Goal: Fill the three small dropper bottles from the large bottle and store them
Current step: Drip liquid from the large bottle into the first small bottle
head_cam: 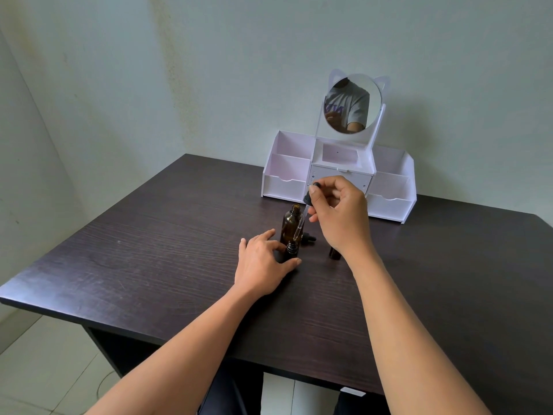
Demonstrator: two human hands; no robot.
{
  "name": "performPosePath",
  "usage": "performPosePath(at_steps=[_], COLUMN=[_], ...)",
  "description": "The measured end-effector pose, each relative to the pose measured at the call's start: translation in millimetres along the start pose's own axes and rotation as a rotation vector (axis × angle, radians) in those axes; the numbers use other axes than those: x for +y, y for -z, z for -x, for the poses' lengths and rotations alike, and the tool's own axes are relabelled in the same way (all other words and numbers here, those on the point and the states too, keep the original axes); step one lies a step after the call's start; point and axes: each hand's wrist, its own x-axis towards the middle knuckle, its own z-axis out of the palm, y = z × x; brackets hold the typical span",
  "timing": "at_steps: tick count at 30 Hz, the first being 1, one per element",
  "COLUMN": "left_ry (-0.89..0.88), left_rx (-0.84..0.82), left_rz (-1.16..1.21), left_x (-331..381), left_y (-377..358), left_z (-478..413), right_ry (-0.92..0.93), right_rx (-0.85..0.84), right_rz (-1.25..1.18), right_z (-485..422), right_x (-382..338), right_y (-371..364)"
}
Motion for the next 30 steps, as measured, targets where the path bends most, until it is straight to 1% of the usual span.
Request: performPosePath(at_steps=[17,30], left_ry=[-0.008,0.002], left_rx=[0.015,0.007], left_rz=[-0.008,-0.025], left_x=[-1.3,-1.8], left_y=[-2.2,-3.3], left_z=[-0.6,-1.5], right_ry=[0.028,-0.011], right_rx=[-0.028,-0.080], right_rz=[0.044,0.096], right_z=[0.7,0.5], right_x=[-0.4,2.0], right_y=[-1.3,-3.9])
